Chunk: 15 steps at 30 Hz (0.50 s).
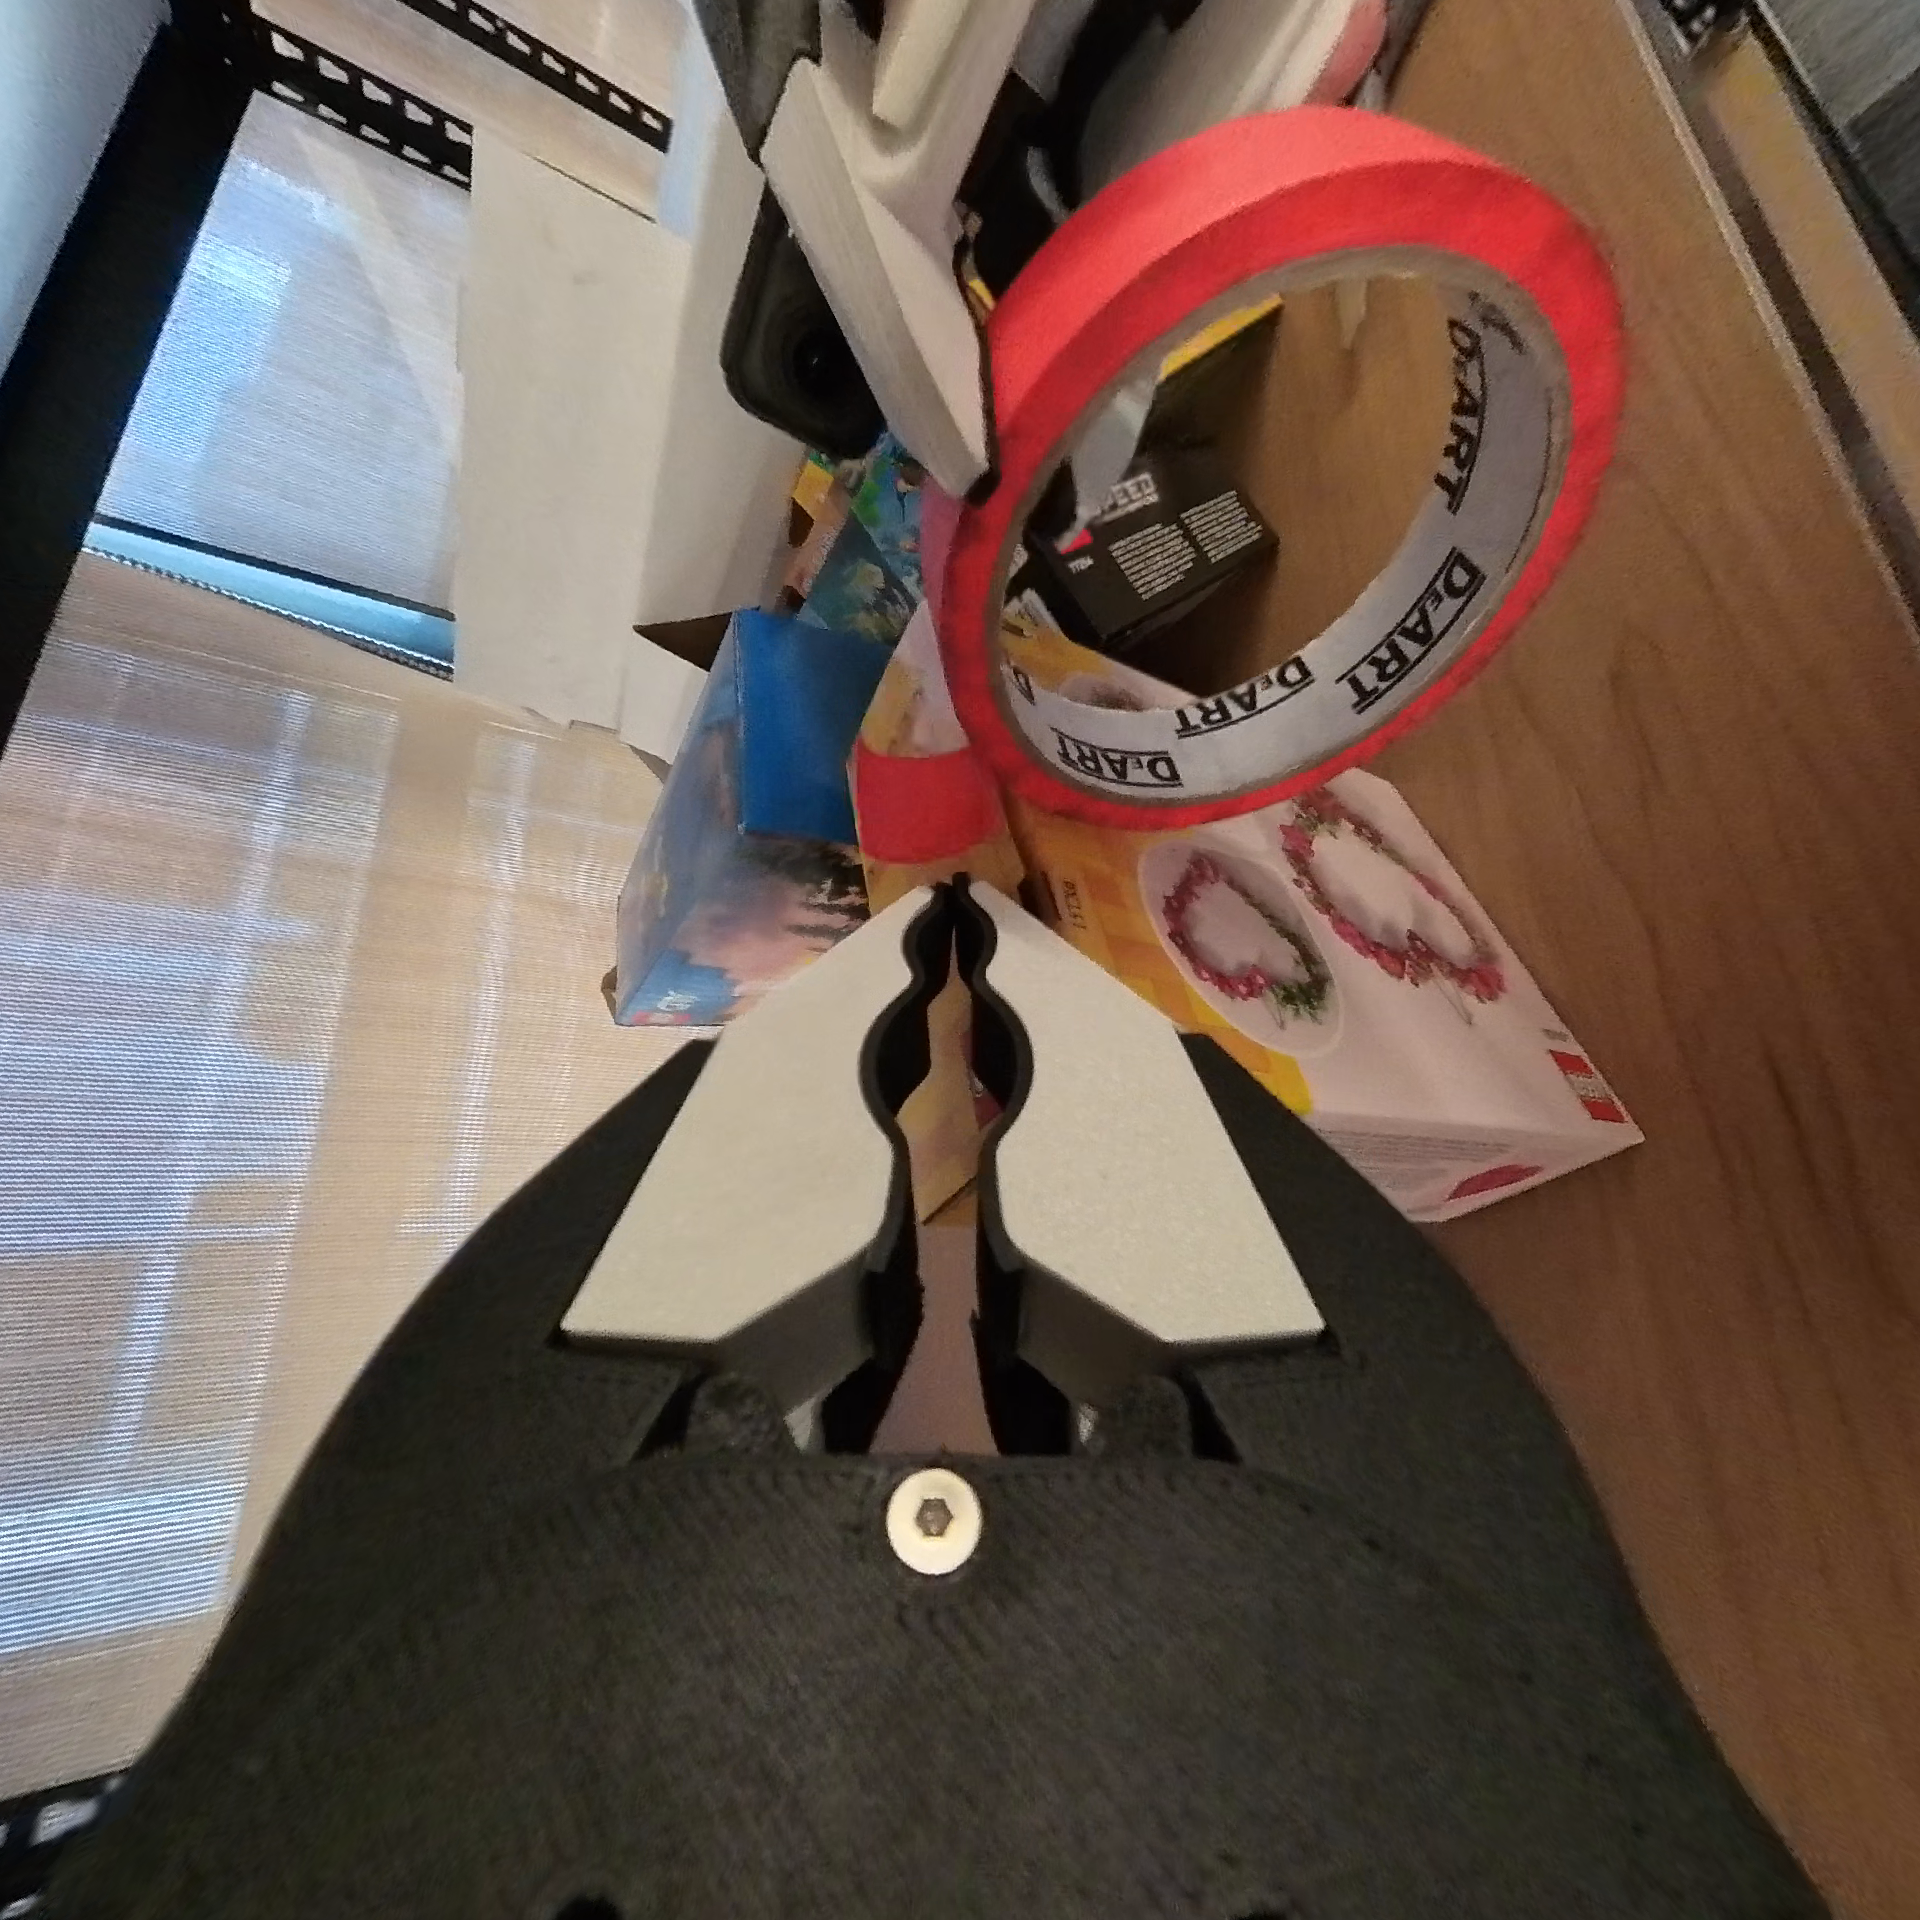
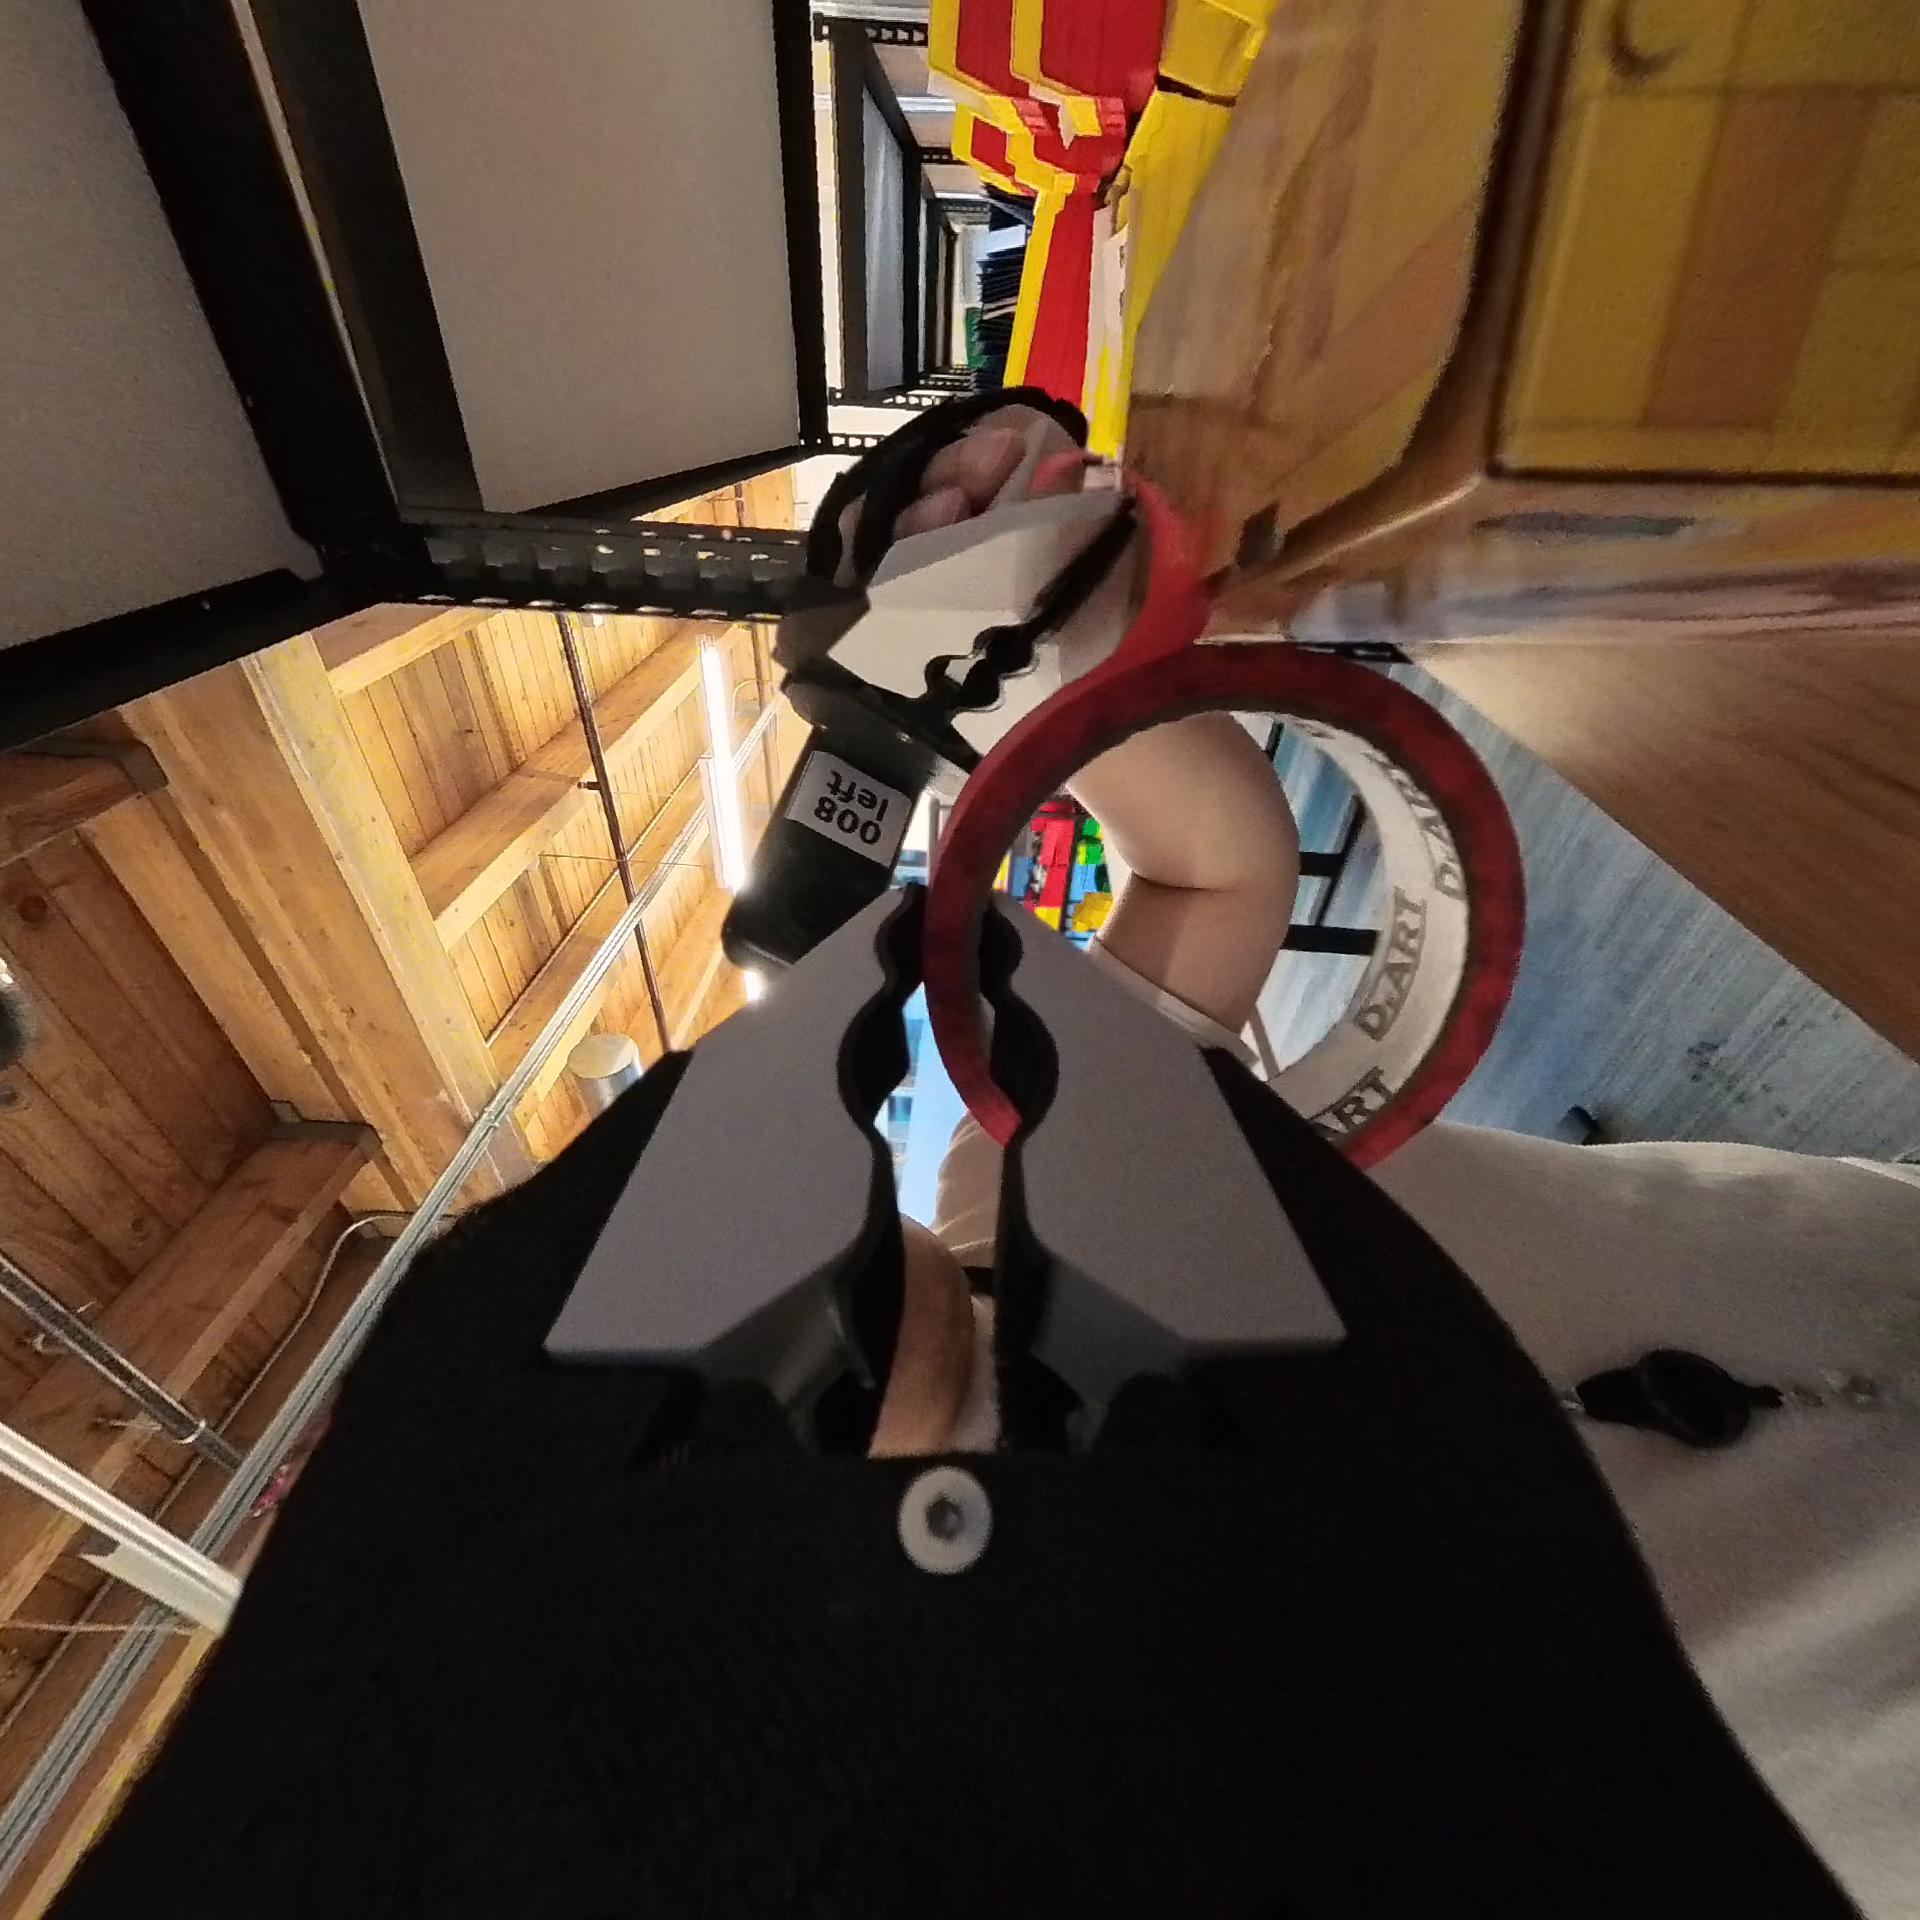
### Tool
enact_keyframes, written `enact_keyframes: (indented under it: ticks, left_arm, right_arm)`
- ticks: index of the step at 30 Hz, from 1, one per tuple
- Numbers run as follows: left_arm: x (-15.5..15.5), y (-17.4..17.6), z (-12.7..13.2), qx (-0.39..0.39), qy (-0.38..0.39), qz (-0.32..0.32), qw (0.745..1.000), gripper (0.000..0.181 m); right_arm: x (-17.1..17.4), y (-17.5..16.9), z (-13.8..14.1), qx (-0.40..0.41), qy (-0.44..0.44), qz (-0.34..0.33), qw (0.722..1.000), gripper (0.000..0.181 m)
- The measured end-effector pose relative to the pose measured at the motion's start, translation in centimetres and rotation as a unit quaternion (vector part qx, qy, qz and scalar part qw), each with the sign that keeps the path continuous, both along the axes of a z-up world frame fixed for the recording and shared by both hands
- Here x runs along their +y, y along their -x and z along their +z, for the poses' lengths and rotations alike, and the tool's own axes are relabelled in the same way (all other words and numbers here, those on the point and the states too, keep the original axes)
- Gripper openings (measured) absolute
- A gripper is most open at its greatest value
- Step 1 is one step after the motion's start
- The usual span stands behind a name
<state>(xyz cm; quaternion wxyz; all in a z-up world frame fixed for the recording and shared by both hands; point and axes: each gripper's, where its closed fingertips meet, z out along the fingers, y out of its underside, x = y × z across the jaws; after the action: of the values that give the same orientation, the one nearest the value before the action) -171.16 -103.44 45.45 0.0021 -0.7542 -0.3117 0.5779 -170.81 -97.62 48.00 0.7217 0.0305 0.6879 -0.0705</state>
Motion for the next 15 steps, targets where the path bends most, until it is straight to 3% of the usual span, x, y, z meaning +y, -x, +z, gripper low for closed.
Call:
enact_keyframes:
  ticks: [15]
  left_arm:
    - [0.12,0.03,-0.01,0.001,0.057,-0.024,0.998,0.000]
  right_arm:
    - [-0.17,0.43,0.11,0.042,0.008,0.004,0.999,0.007]
